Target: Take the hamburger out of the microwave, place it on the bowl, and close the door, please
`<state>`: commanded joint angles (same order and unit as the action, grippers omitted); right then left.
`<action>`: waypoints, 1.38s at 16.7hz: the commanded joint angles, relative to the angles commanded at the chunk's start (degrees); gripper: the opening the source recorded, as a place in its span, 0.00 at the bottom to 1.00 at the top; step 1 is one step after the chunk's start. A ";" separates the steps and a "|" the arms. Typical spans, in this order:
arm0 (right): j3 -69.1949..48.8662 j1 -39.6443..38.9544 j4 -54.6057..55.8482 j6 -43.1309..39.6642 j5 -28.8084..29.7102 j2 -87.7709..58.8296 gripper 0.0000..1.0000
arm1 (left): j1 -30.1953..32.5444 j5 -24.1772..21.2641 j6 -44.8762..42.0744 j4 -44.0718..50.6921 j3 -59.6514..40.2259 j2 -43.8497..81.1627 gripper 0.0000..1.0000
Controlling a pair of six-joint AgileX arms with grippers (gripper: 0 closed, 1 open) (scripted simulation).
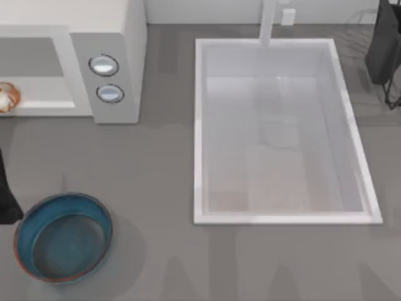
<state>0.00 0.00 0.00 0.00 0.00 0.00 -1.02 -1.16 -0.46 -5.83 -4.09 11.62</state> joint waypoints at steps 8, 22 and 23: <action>0.00 0.00 0.00 0.00 0.00 0.00 1.00 | -3.40 -3.87 -1.52 -19.44 -13.62 38.74 1.00; 0.00 0.00 0.00 0.00 0.00 0.00 1.00 | -10.05 -11.43 -4.49 -57.41 -40.23 114.56 1.00; 0.00 0.00 0.00 0.00 0.00 0.00 1.00 | -10.36 -11.78 -4.62 -59.18 -41.47 118.10 1.00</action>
<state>0.00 0.00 0.00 0.00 0.00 0.00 -11.38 -12.94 -5.08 -65.01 -45.56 129.71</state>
